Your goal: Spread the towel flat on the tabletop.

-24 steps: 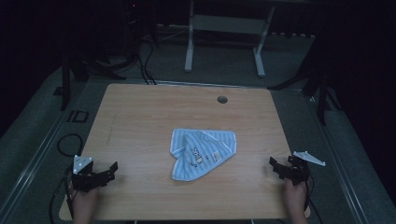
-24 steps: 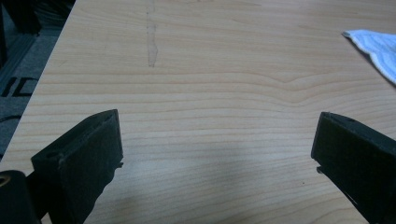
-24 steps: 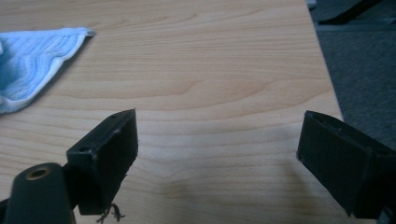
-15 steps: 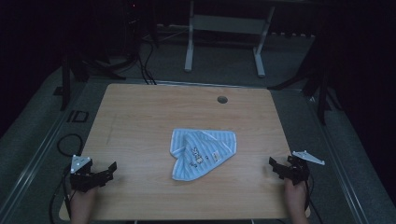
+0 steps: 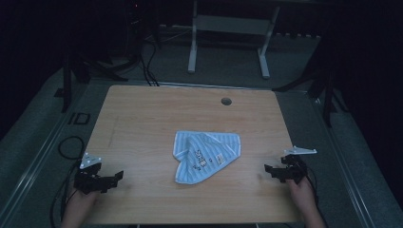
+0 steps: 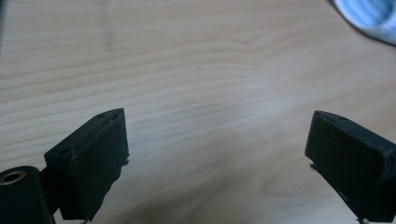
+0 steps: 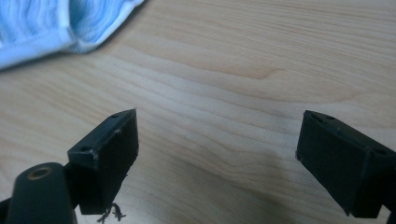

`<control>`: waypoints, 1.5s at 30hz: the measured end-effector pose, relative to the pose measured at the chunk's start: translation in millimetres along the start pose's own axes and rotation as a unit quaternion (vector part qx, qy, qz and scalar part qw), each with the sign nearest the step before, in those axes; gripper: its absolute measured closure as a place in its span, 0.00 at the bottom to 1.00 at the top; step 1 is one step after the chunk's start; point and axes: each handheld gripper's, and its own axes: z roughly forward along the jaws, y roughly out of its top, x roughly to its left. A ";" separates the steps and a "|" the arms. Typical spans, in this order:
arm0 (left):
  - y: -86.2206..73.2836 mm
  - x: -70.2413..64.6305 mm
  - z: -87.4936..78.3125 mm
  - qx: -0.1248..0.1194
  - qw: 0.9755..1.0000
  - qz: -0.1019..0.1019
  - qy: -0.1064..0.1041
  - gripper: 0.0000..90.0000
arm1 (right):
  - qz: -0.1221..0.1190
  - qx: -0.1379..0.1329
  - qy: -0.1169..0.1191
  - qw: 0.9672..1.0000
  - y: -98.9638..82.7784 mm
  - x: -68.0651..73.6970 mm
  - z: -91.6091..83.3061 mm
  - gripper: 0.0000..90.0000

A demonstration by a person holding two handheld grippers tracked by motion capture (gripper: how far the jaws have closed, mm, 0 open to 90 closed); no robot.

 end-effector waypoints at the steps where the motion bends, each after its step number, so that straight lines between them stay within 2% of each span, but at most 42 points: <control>1: 4.6 -0.5 0.5 0.028 0.999 0.000 -0.022 0.07 | 0.000 0.000 0.000 1.000 0.0 0.0 0.0 0.15; 2: 7.9 -1.2 2.1 0.049 0.998 0.005 -0.042 0.07 | -0.020 0.029 0.016 0.999 5.4 0.6 0.6 0.15; 5: 11.5 -4.0 7.3 0.088 0.994 0.014 -0.064 0.07 | -0.043 0.061 0.022 0.997 9.3 2.9 2.9 0.15; 7: 11.6 -5.6 8.8 0.093 0.993 0.019 -0.065 0.07 | -0.052 0.068 0.022 0.996 10.7 4.8 3.4 0.15; 8: 11.8 -9.8 13.0 0.119 0.990 0.035 -0.064 0.07 | -0.066 0.080 0.029 0.994 13.0 7.2 4.5 0.15; 9: 11.4 -12.4 15.6 0.134 0.988 0.045 -0.064 0.07 | -0.071 0.084 0.030 0.993 13.7 8.3 5.0 0.15; 10: 11.0 -14.4 16.9 0.141 0.987 0.050 -0.063 0.07 | -0.077 0.085 0.024 0.993 14.8 10.0 5.4 0.15; 11: 11.0 -14.4 16.9 0.141 0.987 0.050 -0.063 0.07 | -0.079 0.088 0.025 0.993 15.7 10.5 5.6 0.15; 12: 11.1 -19.3 19.2 0.161 0.983 0.063 -0.061 0.07 | -0.080 0.092 0.031 0.992 17.0 11.0 5.8 0.15; 13: 11.1 -19.3 19.2 0.161 0.983 0.063 -0.061 0.07 | -0.080 0.094 0.034 0.992 17.9 11.3 5.7 0.15; 14: 12.3 -25.0 20.2 0.181 0.978 0.085 -0.057 0.07 | -0.081 0.102 0.039 0.991 19.3 11.6 6.2 0.15; 15: 13.9 -27.9 20.6 0.193 0.975 0.094 -0.055 0.07 | -0.083 0.107 0.042 0.990 20.1 12.1 6.6 0.16; 18: 19.4 -32.3 20.5 0.209 0.971 0.101 -0.050 0.07 | -0.097 0.135 0.049 0.985 23.8 15.9 8.9 0.16; 19: 19.4 -32.3 20.5 0.209 0.971 0.101 -0.050 0.07 | -0.101 0.140 0.049 0.984 24.6 17.0 9.5 0.16; 20: 23.6 -34.8 21.2 0.226 0.968 0.100 -0.052 0.07 | -0.106 0.148 0.048 0.982 26.0 19.0 10.4 0.16; 21: 23.6 -34.8 21.2 0.226 0.968 0.100 -0.052 0.07 | -0.109 0.152 0.047 0.981 26.9 20.1 10.8 0.16; 22: 27.2 -37.7 21.9 0.237 0.964 0.105 -0.054 0.07 | -0.112 0.163 0.046 0.979 28.6 21.7 11.8 0.16; 24: 30.3 -41.2 22.9 0.248 0.961 0.108 -0.060 0.07 | -0.117 0.176 0.048 0.976 31.2 23.9 12.8 0.16; 25: 30.3 -41.2 22.9 0.248 0.961 0.108 -0.060 0.07 | -0.117 0.176 0.048 0.976 31.2 23.9 12.8 0.16; 26: 32.8 -45.4 24.5 0.256 0.958 0.117 -0.061 0.07 | -0.119 0.188 0.051 0.974 33.9 26.2 13.9 0.16; 28: 34.3 -52.5 25.9 0.259 0.956 0.130 -0.042 0.07 | -0.122 0.199 0.051 0.971 36.7 29.2 15.6 0.16; 29: 34.3 -52.5 25.9 0.259 0.956 0.130 -0.042 0.07 | -0.122 0.199 0.051 0.971 36.7 29.2 15.6 0.16; 30: 36.1 -59.7 27.5 0.267 0.952 0.142 -0.045 0.07 | -0.129 0.214 0.052 0.967 40.3 31.9 17.8 0.17; 31: 36.1 -59.7 27.5 0.267 0.952 0.142 -0.045 0.07 | -0.129 0.214 0.052 0.967 40.3 31.9 17.8 0.17; 32: 38.6 -65.3 29.1 0.272 0.950 0.144 -0.060 0.07 | -0.138 0.232 0.052 0.961 44.7 35.5 19.8 0.17; 33: 38.6 -65.3 29.1 0.272 0.950 0.144 -0.060 0.07 | -0.138 0.232 0.052 0.961 44.7 35.5 19.8 0.17; 34: 41.0 -70.3 31.9 0.282 0.945 0.152 -0.068 0.07 | -0.149 0.249 0.054 0.956 48.9 39.8 21.6 0.16; 35: 42.0 -73.6 34.1 0.286 0.943 0.155 -0.069 0.07 | -0.154 0.254 0.056 0.953 50.6 41.3 22.2 0.16; 38: 45.4 -78.6 38.8 0.289 0.941 0.159 -0.075 0.07 | -0.166 0.272 0.060 0.946 58.1 47.1 23.9 0.17; 39: 45.4 -78.6 38.8 0.289 0.941 0.159 -0.075 0.07 | -0.166 0.272 0.060 0.946 58.1 47.1 23.9 0.17; 40: 47.5 -82.5 42.8 0.291 0.940 0.161 -0.082 0.07 | -0.171 0.276 0.067 0.943 62.8 49.7 24.7 0.17; 43: 50.6 -90.0 50.8 0.293 0.937 0.167 -0.090 0.07 | -0.170 0.274 0.077 0.943 69.5 51.4 26.8 0.17; 45: 52.2 -95.1 56.6 0.292 0.937 0.169 -0.087 0.07 | -0.174 0.272 0.082 0.943 73.9 53.6 28.7 0.15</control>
